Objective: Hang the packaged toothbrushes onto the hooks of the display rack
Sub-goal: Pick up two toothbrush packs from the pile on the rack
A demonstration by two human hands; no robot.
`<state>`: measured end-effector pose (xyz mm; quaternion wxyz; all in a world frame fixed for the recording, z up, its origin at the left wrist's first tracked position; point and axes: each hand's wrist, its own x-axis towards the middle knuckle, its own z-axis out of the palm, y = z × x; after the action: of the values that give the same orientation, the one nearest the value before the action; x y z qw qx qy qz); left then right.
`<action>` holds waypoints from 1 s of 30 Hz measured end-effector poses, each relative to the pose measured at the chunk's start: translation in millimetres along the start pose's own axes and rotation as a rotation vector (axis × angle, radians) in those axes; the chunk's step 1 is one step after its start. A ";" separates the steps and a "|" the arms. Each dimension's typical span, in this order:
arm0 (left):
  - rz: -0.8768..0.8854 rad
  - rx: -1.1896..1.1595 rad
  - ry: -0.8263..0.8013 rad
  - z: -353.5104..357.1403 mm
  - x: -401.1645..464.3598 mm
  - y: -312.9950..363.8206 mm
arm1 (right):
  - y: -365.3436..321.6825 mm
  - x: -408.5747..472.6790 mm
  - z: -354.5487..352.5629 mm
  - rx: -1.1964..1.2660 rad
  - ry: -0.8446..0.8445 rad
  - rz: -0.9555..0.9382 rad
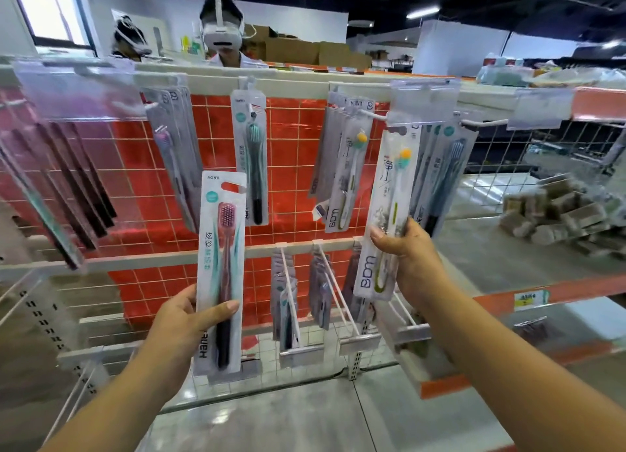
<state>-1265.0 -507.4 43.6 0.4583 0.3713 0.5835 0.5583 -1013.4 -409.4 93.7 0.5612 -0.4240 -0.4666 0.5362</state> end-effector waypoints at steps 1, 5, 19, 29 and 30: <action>-0.004 0.003 0.000 0.2 0.7 -0.9 | -0.3 -0.3 -1.2 -0.001 -0.014 0.003; -0.007 0.014 0.019 -1.5 4.4 -2.4 | -5.0 0.8 -4.9 -0.004 -0.063 -0.009; -0.002 -0.012 0.019 4.6 20.0 4.7 | -14.4 31.7 10.5 -0.343 -0.038 0.004; 0.037 -0.050 -0.011 6.6 20.6 17.0 | -19.9 59.5 35.2 -0.490 0.015 0.096; 0.037 -0.054 -0.008 6.3 20.4 16.7 | -18.5 59.4 35.1 -0.523 0.007 0.095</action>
<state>-1266.5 -484.5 58.0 0.4601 0.3716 0.5594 0.5808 -1044.6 -352.3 123.0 0.4083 -0.5780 -0.5670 0.4216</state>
